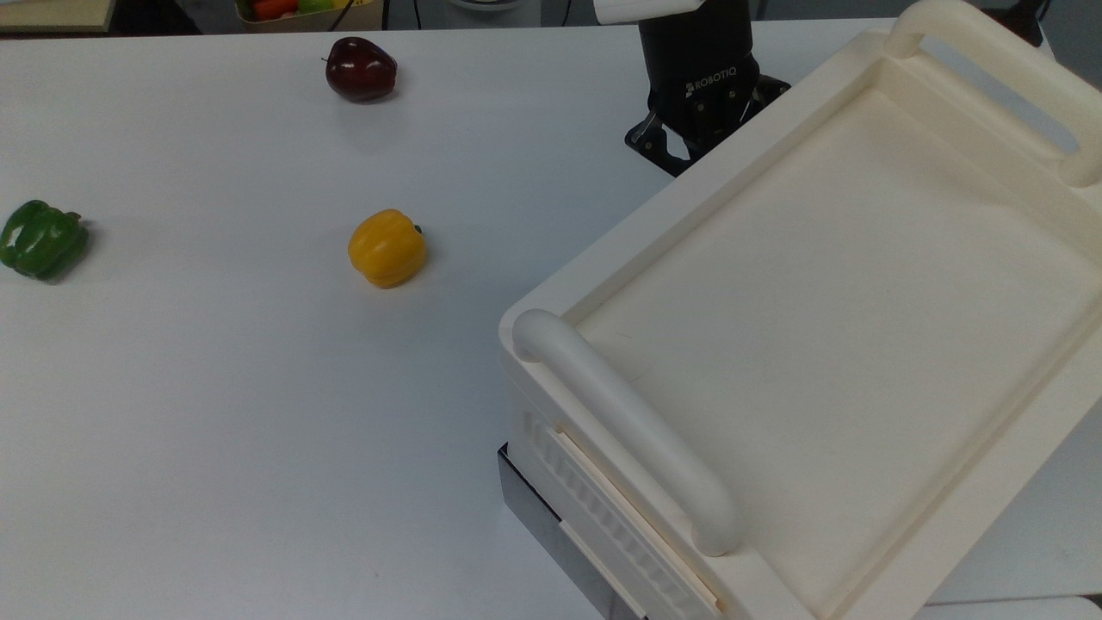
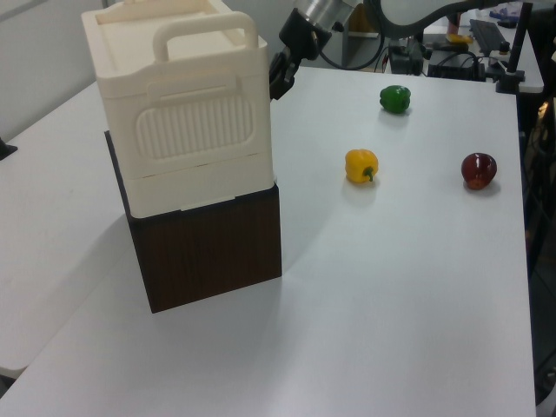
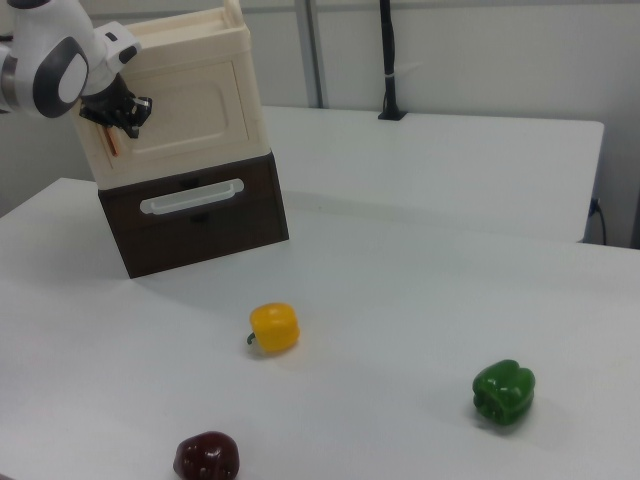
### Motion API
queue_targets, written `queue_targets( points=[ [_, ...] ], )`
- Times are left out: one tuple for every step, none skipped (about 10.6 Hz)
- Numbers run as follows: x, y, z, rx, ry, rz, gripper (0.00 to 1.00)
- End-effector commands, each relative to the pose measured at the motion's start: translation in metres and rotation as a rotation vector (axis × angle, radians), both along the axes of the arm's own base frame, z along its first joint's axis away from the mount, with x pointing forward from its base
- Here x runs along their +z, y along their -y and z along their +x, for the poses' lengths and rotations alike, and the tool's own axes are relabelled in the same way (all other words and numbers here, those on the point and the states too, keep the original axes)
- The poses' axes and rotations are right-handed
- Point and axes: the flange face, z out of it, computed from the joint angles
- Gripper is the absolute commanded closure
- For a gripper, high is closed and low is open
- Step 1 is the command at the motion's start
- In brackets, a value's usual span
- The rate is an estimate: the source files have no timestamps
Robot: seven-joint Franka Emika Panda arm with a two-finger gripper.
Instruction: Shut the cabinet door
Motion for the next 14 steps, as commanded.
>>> queue_targets(
  points=[
    [-0.002, -0.011, 0.002, -0.02, 0.04, 0.008, 1.0],
    [-0.001, -0.01, 0.0, -0.019, 0.03, 0.005, 1.0],
    [0.0, -0.006, -0.003, -0.021, 0.009, 0.001, 1.0],
    [-0.004, 0.003, -0.007, -0.021, -0.068, -0.024, 1.0],
    [0.006, 0.02, -0.013, -0.031, -0.118, -0.038, 1.0],
    [0.018, 0.046, -0.02, -0.057, -0.171, -0.041, 1.0],
    [0.027, 0.073, -0.027, -0.111, -0.241, -0.037, 1.0],
    [0.029, 0.104, -0.03, -0.201, -0.309, -0.023, 1.0],
    [0.022, 0.131, -0.035, -0.273, -0.409, -0.026, 1.0],
    [0.016, 0.161, -0.04, -0.315, -0.499, -0.036, 1.0],
    [0.018, 0.195, -0.047, -0.361, -0.551, -0.03, 1.0],
    [0.023, 0.222, -0.055, -0.396, -0.584, -0.026, 1.0],
    [0.032, 0.256, -0.064, -0.436, -0.596, -0.011, 1.0],
    [0.039, 0.283, -0.071, -0.477, -0.593, 0.006, 1.0]
  ],
)
